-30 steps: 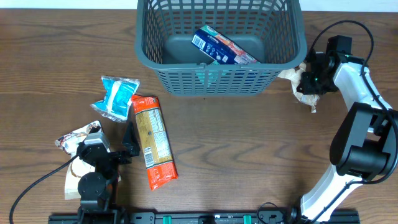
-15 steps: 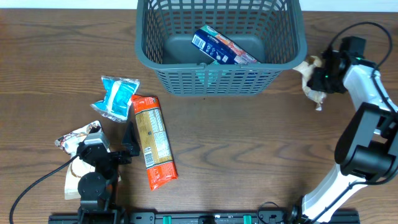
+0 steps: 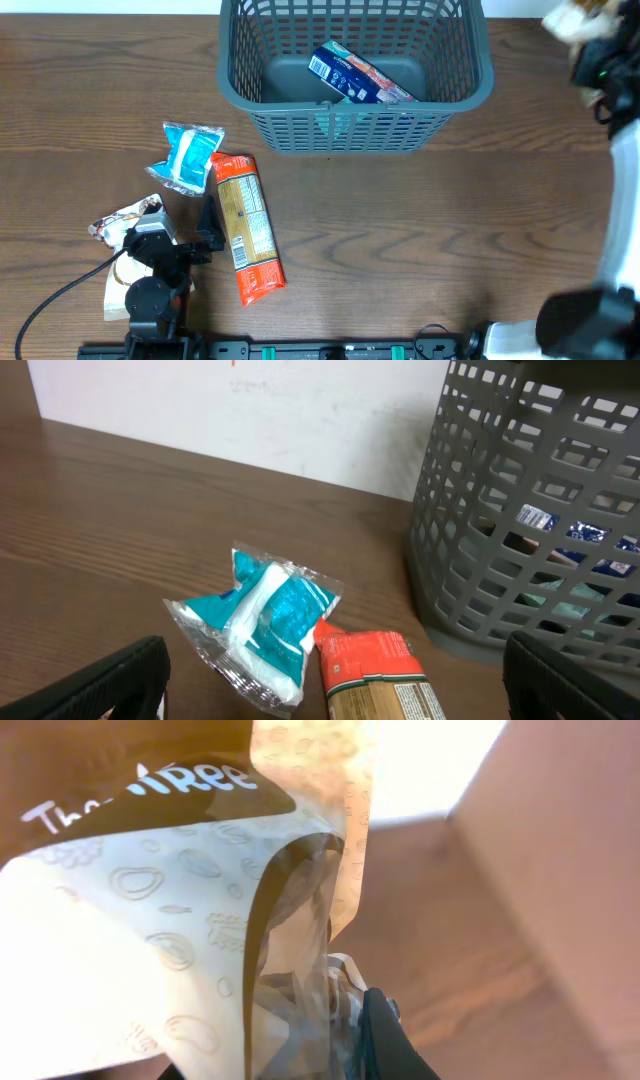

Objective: Pack container
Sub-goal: 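Lift the tan snack bag and lower it into the basket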

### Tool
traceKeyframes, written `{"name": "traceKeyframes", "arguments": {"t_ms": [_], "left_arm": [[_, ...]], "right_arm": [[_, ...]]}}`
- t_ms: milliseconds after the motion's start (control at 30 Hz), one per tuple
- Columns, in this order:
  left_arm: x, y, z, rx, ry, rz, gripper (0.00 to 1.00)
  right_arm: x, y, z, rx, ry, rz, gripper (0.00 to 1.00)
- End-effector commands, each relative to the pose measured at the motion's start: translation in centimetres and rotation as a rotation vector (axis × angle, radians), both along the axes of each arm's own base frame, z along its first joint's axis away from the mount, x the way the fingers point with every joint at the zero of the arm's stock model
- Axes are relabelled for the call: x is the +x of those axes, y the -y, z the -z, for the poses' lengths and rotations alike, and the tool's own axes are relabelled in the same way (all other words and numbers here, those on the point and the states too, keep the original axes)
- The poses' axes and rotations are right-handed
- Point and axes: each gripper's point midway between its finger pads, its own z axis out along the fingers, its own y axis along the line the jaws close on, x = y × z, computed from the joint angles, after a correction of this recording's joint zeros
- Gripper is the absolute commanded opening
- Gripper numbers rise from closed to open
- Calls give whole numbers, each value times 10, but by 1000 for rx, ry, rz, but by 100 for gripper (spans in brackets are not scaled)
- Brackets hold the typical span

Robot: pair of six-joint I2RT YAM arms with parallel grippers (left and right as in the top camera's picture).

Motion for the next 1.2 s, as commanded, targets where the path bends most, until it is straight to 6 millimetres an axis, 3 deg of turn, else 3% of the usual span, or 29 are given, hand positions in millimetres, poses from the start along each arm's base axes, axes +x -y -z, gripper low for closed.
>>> {"name": "traceKeyframes", "arguments": {"t_ms": [0, 133, 300, 467, 700, 900, 1167], "left_arm": [[-1, -1, 19, 1, -58, -6, 99], [-1, -1, 19, 1, -58, -6, 99], [-1, -1, 19, 1, -58, -6, 99], [-1, -1, 19, 1, -58, -6, 99], [-1, -1, 19, 1, -58, -6, 99], [-1, -1, 19, 1, -58, -6, 99], [-1, 3, 19, -3, -58, 19, 98]], "right_arm": [[-9, -39, -60, -121, 104, -159, 1], [-17, -101, -93, -296, 142, -443, 1], [-25, -184, -95, -473, 139, -775, 1], [-22, -237, -100, -528, 196, -901, 1], [-1, -281, -74, -534, 145, -1011, 1], [13, -320, -31, -562, 1, -1164, 1], [23, -335, 12, -533, -174, -1258, 1]]}}
